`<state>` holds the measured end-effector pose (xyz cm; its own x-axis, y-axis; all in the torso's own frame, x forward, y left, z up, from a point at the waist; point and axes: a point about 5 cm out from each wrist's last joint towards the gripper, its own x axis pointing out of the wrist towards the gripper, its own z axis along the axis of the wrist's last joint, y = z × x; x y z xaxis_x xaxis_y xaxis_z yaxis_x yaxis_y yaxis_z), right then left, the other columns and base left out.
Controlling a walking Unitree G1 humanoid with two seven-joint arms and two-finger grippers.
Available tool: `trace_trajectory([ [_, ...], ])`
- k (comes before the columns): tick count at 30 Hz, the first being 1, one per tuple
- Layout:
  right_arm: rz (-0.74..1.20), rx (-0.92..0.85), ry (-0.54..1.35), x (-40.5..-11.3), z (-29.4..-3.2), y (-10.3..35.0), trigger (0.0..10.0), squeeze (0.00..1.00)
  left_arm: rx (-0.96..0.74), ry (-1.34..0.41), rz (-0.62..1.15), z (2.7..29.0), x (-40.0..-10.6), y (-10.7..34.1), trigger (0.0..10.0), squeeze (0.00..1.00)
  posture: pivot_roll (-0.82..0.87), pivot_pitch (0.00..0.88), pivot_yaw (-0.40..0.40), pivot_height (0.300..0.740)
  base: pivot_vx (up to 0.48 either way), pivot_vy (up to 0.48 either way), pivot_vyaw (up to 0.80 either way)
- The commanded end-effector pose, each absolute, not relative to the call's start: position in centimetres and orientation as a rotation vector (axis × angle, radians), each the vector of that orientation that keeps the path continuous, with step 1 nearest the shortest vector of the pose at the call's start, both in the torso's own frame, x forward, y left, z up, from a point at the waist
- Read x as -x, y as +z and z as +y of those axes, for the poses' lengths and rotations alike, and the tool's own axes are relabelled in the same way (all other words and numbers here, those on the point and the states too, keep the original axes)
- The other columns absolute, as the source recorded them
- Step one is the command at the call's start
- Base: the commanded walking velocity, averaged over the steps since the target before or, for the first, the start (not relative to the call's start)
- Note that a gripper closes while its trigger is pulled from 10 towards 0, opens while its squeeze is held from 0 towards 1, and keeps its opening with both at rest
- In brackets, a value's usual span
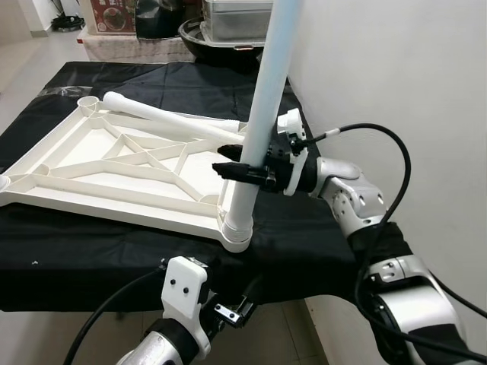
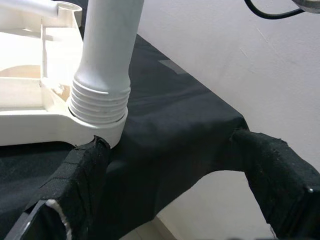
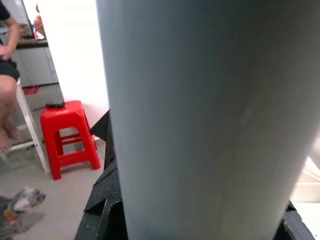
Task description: Building children table
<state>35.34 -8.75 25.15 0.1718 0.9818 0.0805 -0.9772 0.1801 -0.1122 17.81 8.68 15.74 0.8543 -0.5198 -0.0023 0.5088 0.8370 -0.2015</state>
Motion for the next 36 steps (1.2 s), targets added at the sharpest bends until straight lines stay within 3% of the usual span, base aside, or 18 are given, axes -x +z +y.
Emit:
trace_trajectory([
  [1, -0.056, 0.058, 1.414, -35.1, -8.6, 23.4, 10.0, 0.00, 0.197, -0.547, 0.073, 8.6, -17.7, 15.4, 10.0, 0.00, 0.08, 0.156, -0.095, 0.740, 0.000, 0.000, 0.00],
  [11, 0.026, 0.117, 1.299, -35.9, -7.6, 21.7, 10.0, 0.00, 0.192, -0.536, 0.068, 8.7, -17.8, 15.5, 10.0, 0.00, 0.08, 0.164, -0.097, 0.740, 0.000, 0.000, 0.00],
  [14, 0.037, 0.092, 1.110, -37.0, -7.7, 21.4, 10.0, 0.00, 0.187, -0.530, 0.064, 8.9, -18.0, 15.5, 10.0, 0.00, 0.08, 0.166, -0.097, 0.740, 0.000, 0.000, 0.00],
  [20, 0.024, 0.063, 0.978, -37.3, -8.4, 21.1, 10.0, 0.00, 0.179, -0.522, 0.055, 9.1, -18.2, 15.6, 10.0, 0.00, 0.08, 0.167, -0.095, 0.740, 0.000, 0.000, 0.00],
  [30, -0.001, 0.038, 0.555, -37.9, -10.3, 20.5, 10.0, 0.00, 0.153, -0.486, 0.035, 9.9, -19.0, 15.7, 10.0, 0.00, 0.07, 0.168, -0.084, 0.740, 0.000, 0.000, 0.00],
  [31, 0.007, 0.021, 0.441, -38.0, -10.4, 20.3, 10.0, 0.00, 0.151, -0.484, 0.033, 9.9, -19.2, 15.8, 10.0, 0.00, 0.07, 0.168, -0.084, 0.740, 0.000, 0.000, 0.00],
  [36, 0.041, -0.010, 0.228, -38.5, -10.5, 19.8, 10.0, 0.00, 0.146, -0.479, 0.028, 10.0, -19.3, 15.8, 10.0, 0.00, 0.07, 0.170, -0.083, 0.740, 0.000, 0.000, 0.00],
])
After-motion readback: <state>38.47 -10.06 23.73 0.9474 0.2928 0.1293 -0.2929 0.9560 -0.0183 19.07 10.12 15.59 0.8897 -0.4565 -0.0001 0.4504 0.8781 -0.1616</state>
